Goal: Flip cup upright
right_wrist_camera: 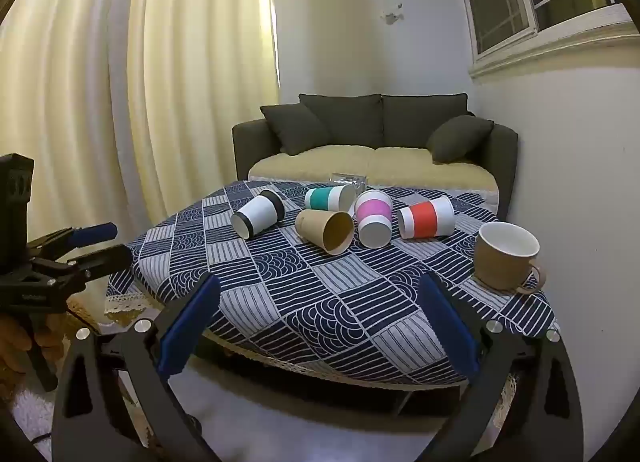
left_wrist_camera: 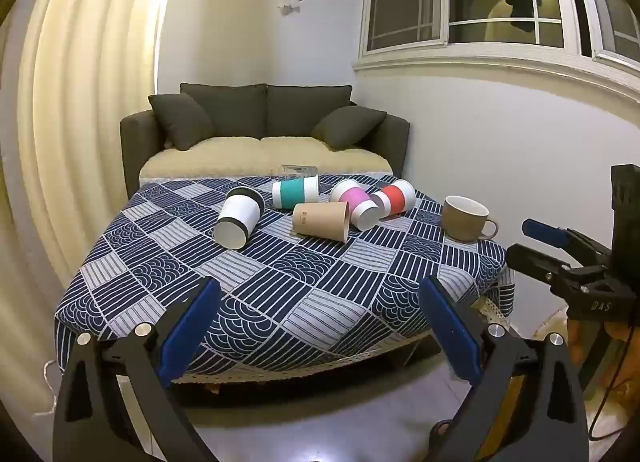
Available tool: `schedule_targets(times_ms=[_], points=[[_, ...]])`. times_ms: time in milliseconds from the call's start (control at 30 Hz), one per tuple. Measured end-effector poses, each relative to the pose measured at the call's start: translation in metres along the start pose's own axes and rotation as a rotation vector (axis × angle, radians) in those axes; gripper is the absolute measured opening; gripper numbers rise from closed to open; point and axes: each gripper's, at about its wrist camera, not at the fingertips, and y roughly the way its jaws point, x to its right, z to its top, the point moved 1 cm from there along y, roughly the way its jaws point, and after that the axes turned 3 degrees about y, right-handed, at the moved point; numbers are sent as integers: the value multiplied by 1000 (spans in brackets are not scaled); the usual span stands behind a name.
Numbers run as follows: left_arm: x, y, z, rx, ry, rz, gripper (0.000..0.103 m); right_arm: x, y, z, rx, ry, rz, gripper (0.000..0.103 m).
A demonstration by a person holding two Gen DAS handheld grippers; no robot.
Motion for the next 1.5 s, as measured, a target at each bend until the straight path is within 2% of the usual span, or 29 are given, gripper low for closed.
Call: schedule_targets(times_ms=[467,1500], points=[[-3,-3,7,-4,-3,-1,96,-1,4,1,0,-11,-2,98],[1,1,-1,-9,8,-4,96,0,-4,3,18,0,-7,98]])
